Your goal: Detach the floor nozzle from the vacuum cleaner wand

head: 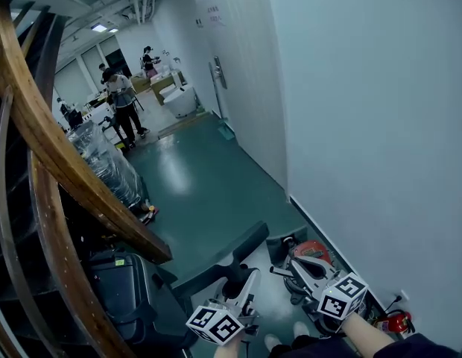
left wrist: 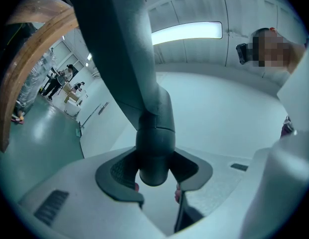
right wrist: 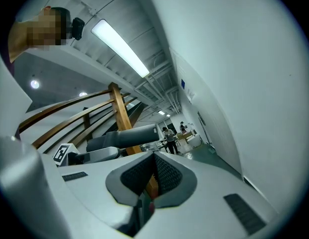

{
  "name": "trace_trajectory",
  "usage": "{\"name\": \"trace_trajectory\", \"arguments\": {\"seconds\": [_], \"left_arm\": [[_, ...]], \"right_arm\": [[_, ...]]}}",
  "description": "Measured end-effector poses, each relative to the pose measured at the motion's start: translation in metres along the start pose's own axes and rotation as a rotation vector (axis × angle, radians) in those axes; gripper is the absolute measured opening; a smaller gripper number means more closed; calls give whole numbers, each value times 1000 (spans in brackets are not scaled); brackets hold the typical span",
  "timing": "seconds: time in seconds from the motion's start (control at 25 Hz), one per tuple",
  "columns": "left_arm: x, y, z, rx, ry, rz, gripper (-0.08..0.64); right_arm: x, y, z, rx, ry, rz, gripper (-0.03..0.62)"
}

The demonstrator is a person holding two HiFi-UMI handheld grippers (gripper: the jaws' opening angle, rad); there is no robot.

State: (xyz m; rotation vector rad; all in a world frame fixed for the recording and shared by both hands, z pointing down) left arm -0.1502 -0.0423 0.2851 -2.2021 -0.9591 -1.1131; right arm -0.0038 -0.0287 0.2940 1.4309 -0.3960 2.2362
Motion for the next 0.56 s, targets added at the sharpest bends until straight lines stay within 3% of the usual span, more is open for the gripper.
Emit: {"name": "trace_trajectory", "arguments": {"seconds": [0.56], "left_arm": [[8,-18,-5,10,-4,-18,178]], "right_arm": [[16,2,-14,6,-6,-15,17]]}}
Point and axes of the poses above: the fingertips, and each gripper's own axes: y forward along the fingers, z to its right, x out of its underside, the point moved 3 cm from there along -y, backward along the fingers, and after that the axes turned 4 degrees about x, right-handed, at the moved point
